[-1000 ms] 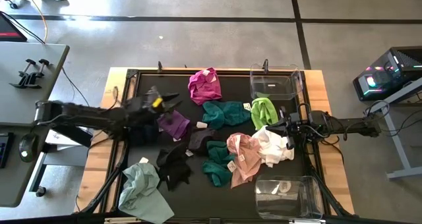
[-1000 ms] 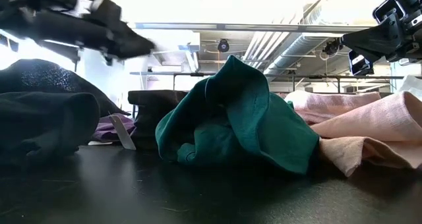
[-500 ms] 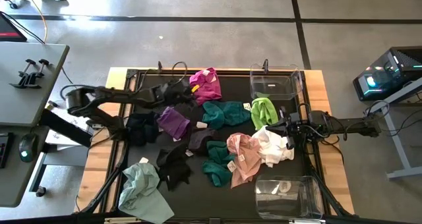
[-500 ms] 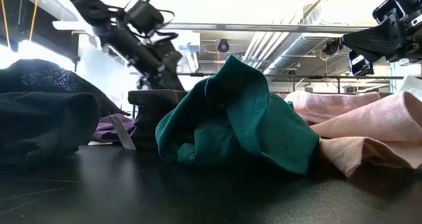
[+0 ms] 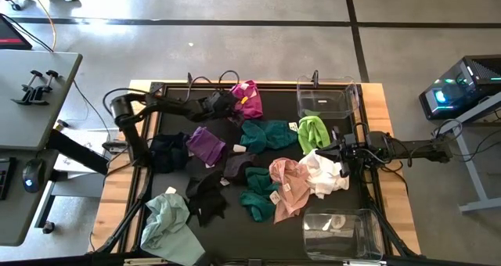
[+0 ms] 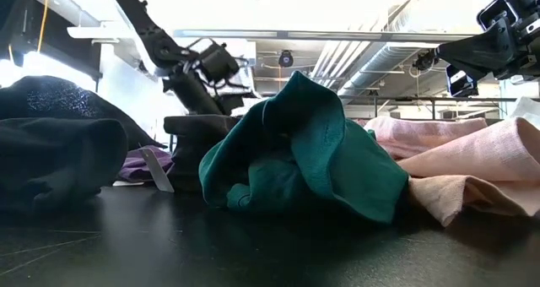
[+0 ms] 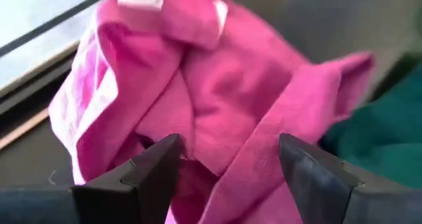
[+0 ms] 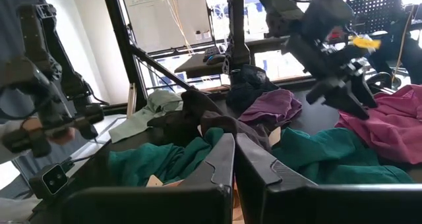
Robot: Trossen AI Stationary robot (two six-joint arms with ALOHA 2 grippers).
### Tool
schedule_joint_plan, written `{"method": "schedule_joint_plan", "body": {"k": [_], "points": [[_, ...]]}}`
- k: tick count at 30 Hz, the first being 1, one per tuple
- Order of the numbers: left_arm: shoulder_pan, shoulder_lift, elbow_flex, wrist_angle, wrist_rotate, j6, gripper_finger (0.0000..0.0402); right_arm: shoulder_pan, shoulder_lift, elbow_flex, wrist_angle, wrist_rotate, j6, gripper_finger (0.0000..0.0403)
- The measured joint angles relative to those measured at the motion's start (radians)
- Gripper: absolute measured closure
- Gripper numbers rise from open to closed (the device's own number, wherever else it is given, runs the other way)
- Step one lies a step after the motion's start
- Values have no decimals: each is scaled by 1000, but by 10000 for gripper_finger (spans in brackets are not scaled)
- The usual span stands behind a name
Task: Sort towels by color in basket
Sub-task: Put the pink towel into the top transparent bin
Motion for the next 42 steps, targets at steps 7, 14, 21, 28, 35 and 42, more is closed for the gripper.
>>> {"method": "schedule_joint_plan", "body": {"k": [7,14,21,28,35,42], "points": [[18,91,9,3,34,0,238,0,0,0,0,0,0,402],[3,87,7,-4,34,75,381,0,0,0,0,1,0,402],[-79,-29,3,-16,-145,171,395,0,0,0,0,1,9,402],[-247,-158,4,6,-266,351,399,0,0,0,0,1,11,402],[-428,-217,4,68,-397,501,400,0,0,-1,36,17,2,402],[-548,-215,4,153,-423,577,401,0,0,-1,187,30,114,402]]}}
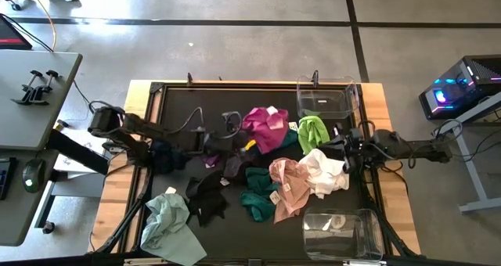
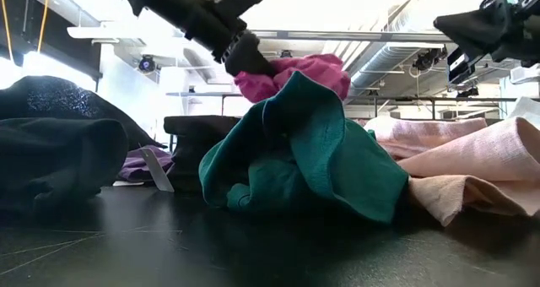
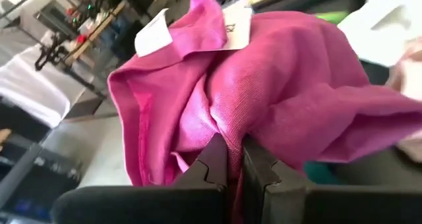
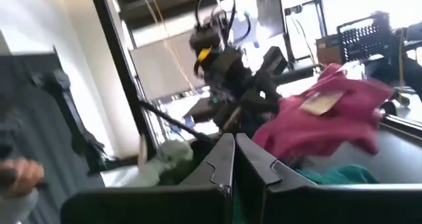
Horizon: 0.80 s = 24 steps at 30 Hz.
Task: Sort towels by color in basket
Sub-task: Put the pink towel into the top transparent bin
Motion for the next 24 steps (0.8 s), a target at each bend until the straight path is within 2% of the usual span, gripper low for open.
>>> {"method": "schedule_joint_plan", "body": {"k": [4,8,14,18,21,24], "points": [[-40,0,0,46,-25,23,401,0,4,0,-6,-4,-27,402],[-60,0,0,61,-25,15,401,0,46,0,32,80,-133,402],[-72,0,0,62,-25,-31,401,3,222,0,164,22,-245,392],[-72,0,0,75,-25,-55,401,6,382,0,294,34,-321,343],[-72,0,0,83,-25,-55,401,6,499,4,429,41,-389,288],[-72,0,0,83,-25,-57,401,6,594,60,438,38,-435,227]]}}
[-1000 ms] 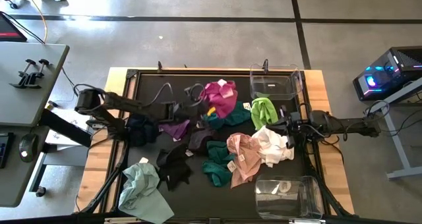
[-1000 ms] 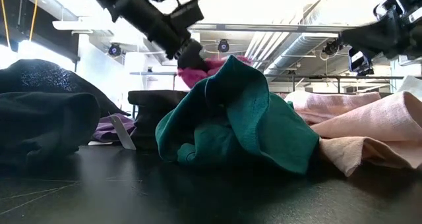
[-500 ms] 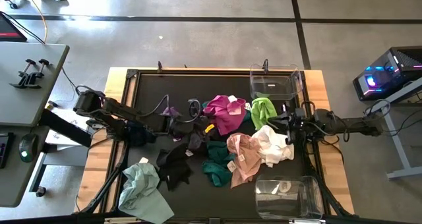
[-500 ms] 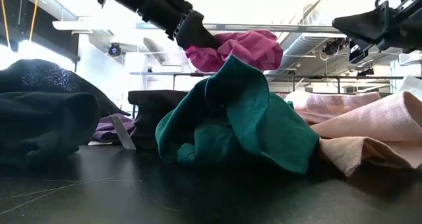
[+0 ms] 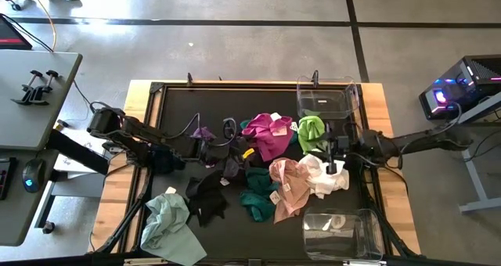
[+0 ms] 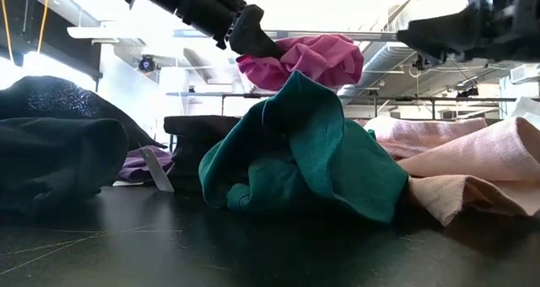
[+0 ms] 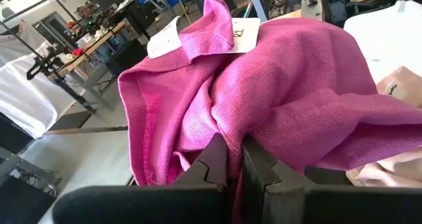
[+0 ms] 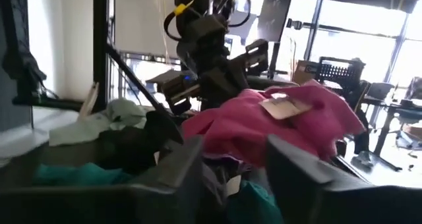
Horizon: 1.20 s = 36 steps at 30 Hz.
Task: Sort towels by color in basket
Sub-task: Put the pink towel into the top transparent bin
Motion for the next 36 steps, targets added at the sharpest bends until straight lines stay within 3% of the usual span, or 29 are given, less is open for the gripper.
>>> {"method": "schedule_joint_plan", "body": {"k": [7,15,25,36], "points": [[-1,0,0,1,1,-36,401,0,212,202,-135,-2,-117,115],[-32,0,0,13,3,-52,401,0,436,411,-205,88,-194,111],[-85,0,0,107,93,-41,401,2,679,544,-194,151,-226,167],[-97,0,0,104,101,-42,391,38,808,591,-131,150,-187,334]]}}
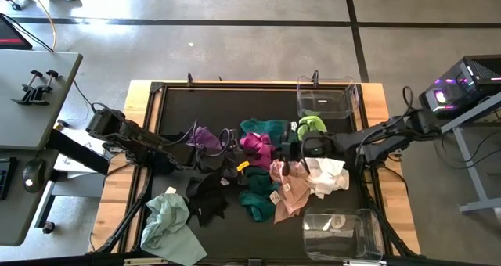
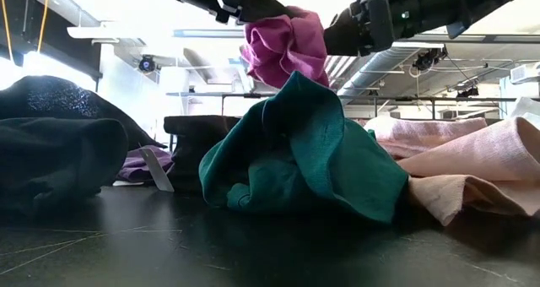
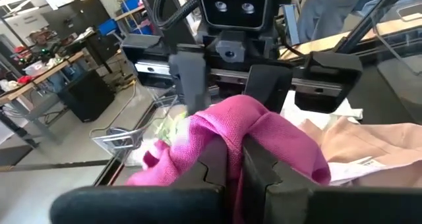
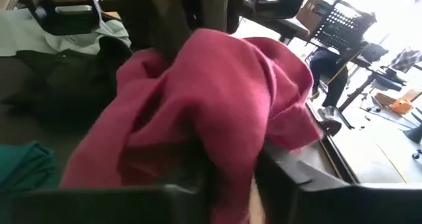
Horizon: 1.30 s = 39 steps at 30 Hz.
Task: Sort towels by color in basket
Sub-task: Put the pink towel into the top transparent bin
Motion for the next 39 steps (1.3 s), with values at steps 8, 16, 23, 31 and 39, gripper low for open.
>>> {"method": "schedule_joint_plan", "body": {"k": [8,16,23,31,39], "points": [[-18,-1,1,-132,-142,-11,301,104,-91,1,-202,426,116,373],[-12,-1,0,-236,-233,-167,260,174,-312,272,-914,702,414,385],[-15,3,0,-244,-182,-192,267,152,-332,612,-1602,739,759,382],[-17,3,0,-277,-165,-217,268,-6,-332,726,-1978,561,930,382],[-17,23,-1,-271,-165,-214,268,-238,-332,669,-2038,382,848,382]]}}
